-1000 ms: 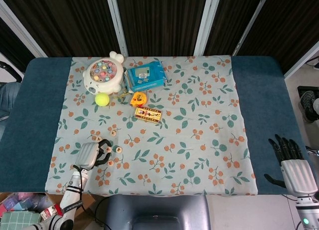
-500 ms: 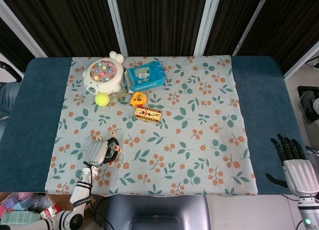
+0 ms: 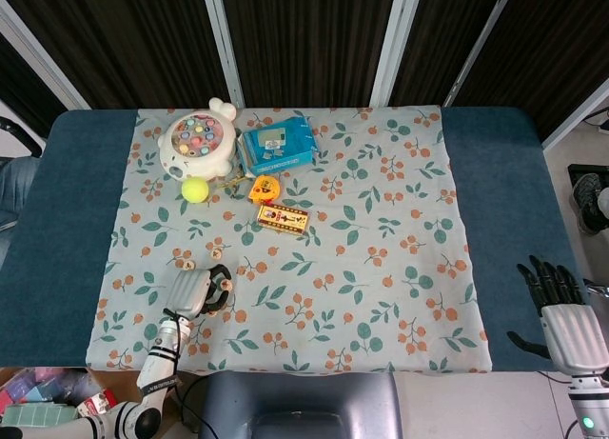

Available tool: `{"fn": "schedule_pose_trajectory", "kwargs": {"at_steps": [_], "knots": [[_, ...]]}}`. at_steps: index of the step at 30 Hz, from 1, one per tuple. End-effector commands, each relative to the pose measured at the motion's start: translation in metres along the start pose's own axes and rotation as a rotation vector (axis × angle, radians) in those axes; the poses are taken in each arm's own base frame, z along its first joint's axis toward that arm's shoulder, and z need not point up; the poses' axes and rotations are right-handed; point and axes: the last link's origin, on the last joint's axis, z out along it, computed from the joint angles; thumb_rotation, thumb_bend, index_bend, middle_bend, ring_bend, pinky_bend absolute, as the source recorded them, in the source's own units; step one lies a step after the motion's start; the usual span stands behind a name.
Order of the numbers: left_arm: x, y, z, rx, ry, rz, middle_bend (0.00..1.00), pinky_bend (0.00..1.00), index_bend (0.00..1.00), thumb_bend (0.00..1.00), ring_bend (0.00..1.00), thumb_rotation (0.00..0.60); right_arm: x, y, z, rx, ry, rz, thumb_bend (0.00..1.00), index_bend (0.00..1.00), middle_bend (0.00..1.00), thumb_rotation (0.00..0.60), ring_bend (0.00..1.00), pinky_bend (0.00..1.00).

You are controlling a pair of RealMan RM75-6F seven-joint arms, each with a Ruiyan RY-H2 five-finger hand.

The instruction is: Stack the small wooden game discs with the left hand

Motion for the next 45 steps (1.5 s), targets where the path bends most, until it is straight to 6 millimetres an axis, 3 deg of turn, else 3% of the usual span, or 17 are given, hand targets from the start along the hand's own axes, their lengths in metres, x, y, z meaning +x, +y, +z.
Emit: {"fn": "schedule_pose_trajectory", "kwargs": {"at_steps": [1,23,26,33,37,45], "knots": [[0.0,0.0,0.0,-0.001,-0.001,0.001,1.0,1.0,0.49,0.41,1.0,0.6,0.0,0.0,0.0,0.0,0.0,0.0,0.2,0.0,0.0,0.6,0.0,0.0],[0.002,0.0,-0.002,-0.011,0.005,-0.005,1.0,1.0,0.36,0.41,1.0,0.6,0.002,0.001,-0.001,-0.007,0.004,0.008,0.2,0.0,0.0,0.6,0.0,0.0],[0.012,0.002,-0.01,-0.041,0.036,-0.02,1.0,1.0,0.36,0.4,1.0,0.6,0.002,0.001,-0.001,-0.008,0.005,0.008,0.2,0.0,0.0,0.6,0.0,0.0],[0.03,-0.003,-0.052,-0.092,0.014,-0.075,1.0,1.0,0.35,0.41,1.0,0.6,0.0,-0.001,-0.002,-0.001,-0.003,0.0,0.19,0.0,0.0,0.6,0.0,0.0],[0.024,-0.011,-0.065,-0.07,-0.04,-0.069,1.0,1.0,0.35,0.4,1.0,0.6,-0.001,-0.003,-0.002,0.008,-0.006,0.001,0.2,0.0,0.0,0.6,0.0,0.0],[-0.001,-0.028,-0.071,-0.025,-0.046,-0.014,1.0,1.0,0.35,0.42,1.0,0.6,0.0,-0.003,-0.004,0.017,-0.004,0.004,0.2,0.0,0.0,0.6,0.0,0.0]]}}
